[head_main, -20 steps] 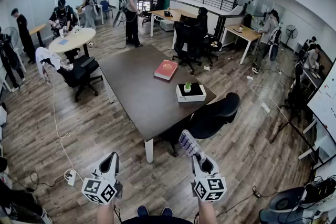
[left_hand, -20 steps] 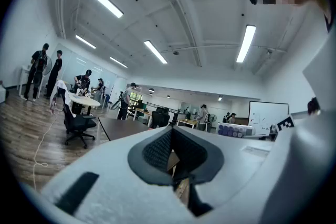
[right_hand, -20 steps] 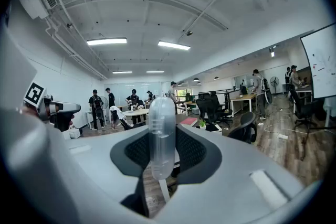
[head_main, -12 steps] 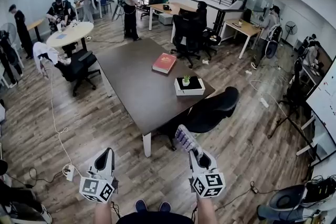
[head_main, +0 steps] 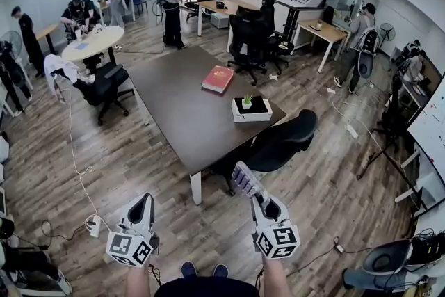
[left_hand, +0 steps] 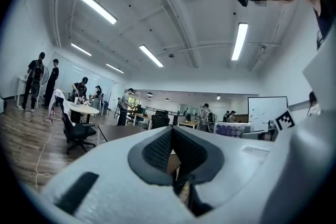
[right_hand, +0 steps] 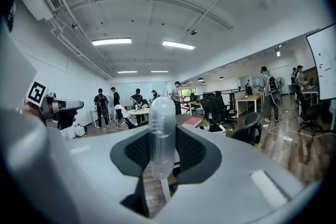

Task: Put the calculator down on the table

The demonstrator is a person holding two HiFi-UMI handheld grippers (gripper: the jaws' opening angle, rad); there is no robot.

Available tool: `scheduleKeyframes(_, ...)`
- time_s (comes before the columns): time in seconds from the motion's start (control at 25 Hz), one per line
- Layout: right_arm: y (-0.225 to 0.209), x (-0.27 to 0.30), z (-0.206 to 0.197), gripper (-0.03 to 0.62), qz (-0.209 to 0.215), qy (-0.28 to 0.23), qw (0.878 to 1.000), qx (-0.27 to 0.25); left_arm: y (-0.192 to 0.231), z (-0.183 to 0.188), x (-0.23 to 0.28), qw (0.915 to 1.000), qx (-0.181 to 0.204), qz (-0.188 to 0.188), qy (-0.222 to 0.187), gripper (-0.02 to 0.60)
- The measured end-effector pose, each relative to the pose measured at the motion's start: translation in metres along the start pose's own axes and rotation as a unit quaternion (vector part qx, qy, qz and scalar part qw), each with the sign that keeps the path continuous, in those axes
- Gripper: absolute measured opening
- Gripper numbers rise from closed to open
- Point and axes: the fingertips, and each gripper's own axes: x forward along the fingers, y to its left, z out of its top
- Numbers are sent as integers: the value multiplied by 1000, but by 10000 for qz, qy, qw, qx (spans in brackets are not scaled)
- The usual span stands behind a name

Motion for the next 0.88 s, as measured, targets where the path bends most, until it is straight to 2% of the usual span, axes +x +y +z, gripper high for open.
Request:
scheduleKeyframes(0.12,-3,-1,-4,117,17,-3,10000,98,-1,-3,-1,9998,-202,-36,-17,-3)
scheduleKeyframes(0.36,-13,-7,-8,117,25,19,9999,108,-11,-6,2,9997,-228,-25,-47,-3)
scheduleKeyframes(0.76,-25,-23,-13,117,217,76,9997,-110,-44,-23,5,9998,-174,-1,62,-3)
scheduleKeyframes(0.88,-30,-29,-16,117,253,82,9994,-237,-58,-28,3,9999,57,62,69,-3)
